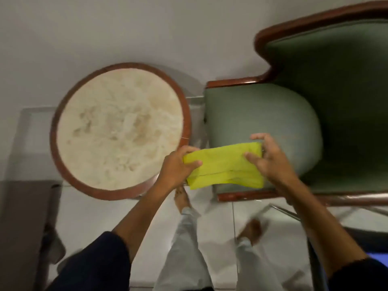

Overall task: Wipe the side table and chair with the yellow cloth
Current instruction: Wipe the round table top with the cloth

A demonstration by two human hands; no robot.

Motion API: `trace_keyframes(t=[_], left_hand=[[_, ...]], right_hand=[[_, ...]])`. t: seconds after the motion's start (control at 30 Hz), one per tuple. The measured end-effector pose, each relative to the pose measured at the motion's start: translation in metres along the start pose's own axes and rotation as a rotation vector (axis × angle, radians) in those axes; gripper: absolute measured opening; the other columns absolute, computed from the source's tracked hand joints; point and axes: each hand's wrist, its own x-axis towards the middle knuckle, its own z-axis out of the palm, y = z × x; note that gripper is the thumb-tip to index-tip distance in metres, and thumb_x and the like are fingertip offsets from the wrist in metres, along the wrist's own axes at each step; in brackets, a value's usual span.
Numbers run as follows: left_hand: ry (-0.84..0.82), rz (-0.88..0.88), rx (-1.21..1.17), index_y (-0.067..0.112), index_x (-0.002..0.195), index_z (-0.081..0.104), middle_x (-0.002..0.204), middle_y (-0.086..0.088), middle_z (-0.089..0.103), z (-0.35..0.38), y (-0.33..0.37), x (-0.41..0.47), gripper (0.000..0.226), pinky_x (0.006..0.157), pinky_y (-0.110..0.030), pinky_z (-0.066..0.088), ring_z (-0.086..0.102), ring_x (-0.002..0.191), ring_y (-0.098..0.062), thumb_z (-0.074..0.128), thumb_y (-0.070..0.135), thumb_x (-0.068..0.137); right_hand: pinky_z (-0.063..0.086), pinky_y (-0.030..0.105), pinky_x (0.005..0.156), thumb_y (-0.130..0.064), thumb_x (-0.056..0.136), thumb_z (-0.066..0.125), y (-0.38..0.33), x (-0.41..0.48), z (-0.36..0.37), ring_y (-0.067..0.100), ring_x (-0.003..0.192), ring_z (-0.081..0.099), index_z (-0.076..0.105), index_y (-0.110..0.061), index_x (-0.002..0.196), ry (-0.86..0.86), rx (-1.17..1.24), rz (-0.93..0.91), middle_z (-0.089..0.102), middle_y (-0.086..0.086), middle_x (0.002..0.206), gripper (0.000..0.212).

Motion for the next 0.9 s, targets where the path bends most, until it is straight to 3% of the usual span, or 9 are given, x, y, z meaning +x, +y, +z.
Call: trace_keyframes(t=[0.07, 0.17, 0.27, 0.4, 0.5, 0.6, 0.73, 0.9], left_hand=[[0.122, -0.201, 0.014, 0.014, 0.113, 0.071, 0.109, -0.005, 0.072, -0.032, -0.054, 0.02, 0.031, 0.091, -0.034, 0.053, 0.066, 0.104, -0.02, 0.076, 0.017, 0.082], [0.109, -0.344, 0.0, 0.013, 0.114, 0.07, 0.117, -0.007, 0.071, -0.059, -0.117, 0.051, 0.033, 0.088, -0.03, 0.05, 0.064, 0.108, -0.024, 0.076, 0.018, 0.082], [0.052, -0.29, 0.151, 0.016, 0.121, 0.067, 0.126, -0.008, 0.068, -0.076, -0.154, 0.09, 0.037, 0.091, -0.031, 0.046, 0.062, 0.118, -0.028, 0.073, 0.021, 0.084], [0.274, -0.006, 0.583, 0.012, 0.133, 0.058, 0.144, -0.017, 0.053, -0.102, -0.182, 0.142, 0.046, 0.109, -0.051, 0.033, 0.047, 0.136, -0.035, 0.059, 0.031, 0.091], [0.407, 0.026, 0.793, 0.01, 0.143, 0.048, 0.156, -0.021, 0.038, -0.125, -0.212, 0.174, 0.055, 0.114, -0.059, 0.023, 0.035, 0.145, -0.038, 0.041, 0.041, 0.099], [0.35, -0.066, 0.826, 0.015, 0.153, 0.03, 0.165, -0.017, 0.02, -0.138, -0.25, 0.191, 0.064, 0.119, -0.061, 0.013, 0.017, 0.152, -0.034, 0.026, 0.052, 0.101], [0.36, -0.047, 0.847, 0.019, 0.156, 0.024, 0.166, -0.014, 0.017, -0.14, -0.268, 0.195, 0.066, 0.119, -0.06, 0.011, 0.013, 0.154, -0.029, 0.024, 0.057, 0.101], [0.488, 0.047, 0.956, 0.012, 0.15, 0.04, 0.159, -0.021, 0.033, -0.142, -0.268, 0.195, 0.063, 0.114, -0.062, 0.027, 0.033, 0.147, -0.035, 0.034, 0.052, 0.102]], right_hand=[[0.054, 0.055, 0.085, 0.002, 0.08, 0.073, -0.007, 0.033, 0.069, 0.032, 0.082, 0.062, 0.051, -0.015, 0.12, -0.097, 0.06, 0.105, 0.063, 0.015, 0.095, 0.049], [0.054, 0.043, 0.086, -0.005, 0.078, 0.075, -0.009, 0.074, 0.143, 0.031, 0.089, 0.064, 0.054, -0.012, 0.122, -0.085, -0.06, 0.186, 0.067, 0.018, 0.106, 0.05], [0.046, 0.039, 0.091, -0.012, 0.081, 0.071, -0.009, 0.105, 0.189, 0.035, 0.105, 0.061, 0.054, -0.01, 0.122, 0.028, -0.202, 0.177, 0.063, 0.014, 0.109, 0.044], [0.03, 0.05, 0.109, -0.041, 0.091, 0.058, 0.004, 0.106, 0.244, 0.034, 0.138, 0.036, 0.038, -0.014, 0.144, 0.331, -0.622, 0.181, 0.038, 0.017, 0.15, 0.063], [0.02, 0.054, 0.117, -0.058, 0.095, 0.038, 0.008, 0.098, 0.305, 0.037, 0.149, 0.017, 0.018, -0.007, 0.153, 0.332, -0.529, 0.29, 0.015, 0.022, 0.162, 0.08], [0.009, 0.051, 0.124, -0.067, 0.093, 0.031, 0.005, 0.13, 0.346, 0.037, 0.152, -0.001, -0.003, -0.002, 0.154, 0.339, -0.41, 0.447, -0.004, 0.024, 0.163, 0.095], [0.01, 0.05, 0.124, -0.067, 0.094, 0.019, 0.002, 0.193, 0.332, 0.036, 0.152, 0.002, 0.0, -0.001, 0.154, 0.404, -0.605, 0.283, 0.001, 0.023, 0.163, 0.092], [0.008, 0.047, 0.125, -0.061, 0.097, 0.011, -0.031, 0.309, 0.31, 0.031, 0.153, 0.004, 0.004, -0.004, 0.155, 0.195, -0.753, -0.081, 0.005, 0.019, 0.164, 0.081]])
